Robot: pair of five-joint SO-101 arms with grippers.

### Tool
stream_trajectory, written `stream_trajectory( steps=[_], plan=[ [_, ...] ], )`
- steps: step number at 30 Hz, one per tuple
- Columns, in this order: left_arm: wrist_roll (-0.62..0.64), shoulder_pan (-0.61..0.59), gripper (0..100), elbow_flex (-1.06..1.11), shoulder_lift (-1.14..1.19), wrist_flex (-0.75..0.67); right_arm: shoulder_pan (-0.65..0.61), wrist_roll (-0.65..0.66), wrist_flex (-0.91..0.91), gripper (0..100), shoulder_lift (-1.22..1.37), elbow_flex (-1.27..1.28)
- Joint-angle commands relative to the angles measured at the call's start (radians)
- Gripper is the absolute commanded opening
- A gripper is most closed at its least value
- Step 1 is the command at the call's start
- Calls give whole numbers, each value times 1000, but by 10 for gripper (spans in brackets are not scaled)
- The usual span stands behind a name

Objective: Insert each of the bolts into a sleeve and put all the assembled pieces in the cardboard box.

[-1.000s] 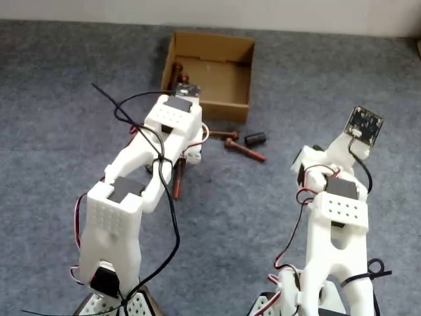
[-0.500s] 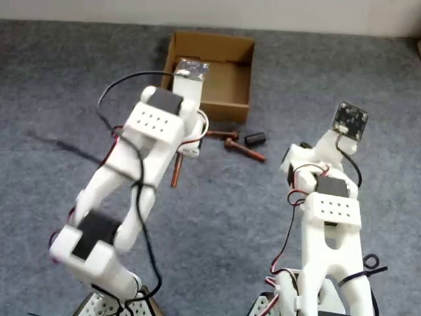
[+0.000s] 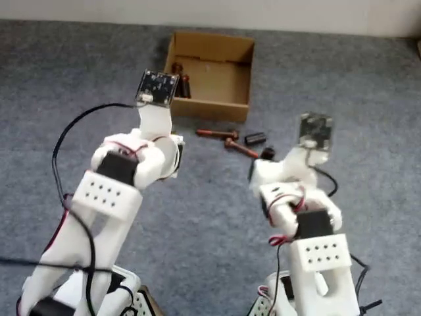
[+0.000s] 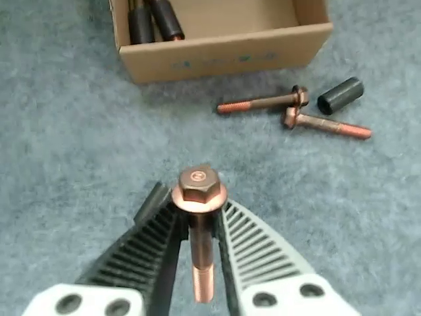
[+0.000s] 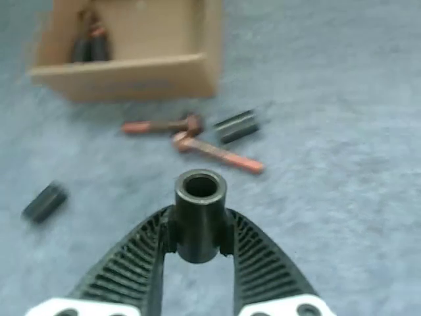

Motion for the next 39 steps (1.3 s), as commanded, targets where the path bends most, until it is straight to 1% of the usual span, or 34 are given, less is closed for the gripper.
stream_trajectory(
  steps=[1, 4, 7, 10, 13, 15, 19, 23, 25, 30, 36, 39],
  plan=[
    [-9, -5, 5, 33, -160, -35, -117, -5, 2, 5, -74, 18],
    [-9, -5, 5, 104, -285, -97, -211, -5, 2, 5, -137, 47],
    [-11, -4, 5, 220, -444, -180, -286, -5, -41, 5, -220, 93],
    [-9, -4, 5, 326, -608, -242, -329, -3, -105, 5, -306, 170],
    [-8, -4, 5, 397, -754, -261, -364, -2, -160, 5, -394, 242],
    [-8, -4, 5, 429, -840, -261, -397, 52, -183, 5, -452, 285],
    [-8, 10, 5, 490, -1004, -261, -476, 221, -231, 5, -607, 390],
    [-8, 94, 5, 553, -1178, -261, -550, 365, -274, 5, -799, 530],
    [-8, 140, 5, 576, -1254, -261, -578, 402, -280, 5, -783, 581],
    [-12, 203, 5, 581, -1227, -256, -601, 407, -280, 5, -777, 596],
    [-14, 268, 5, 578, -1231, -239, -552, 404, -283, 5, -785, 595],
    [-17, 292, 5, 575, -1231, -209, -535, 404, -328, 5, -785, 595]
  ],
)
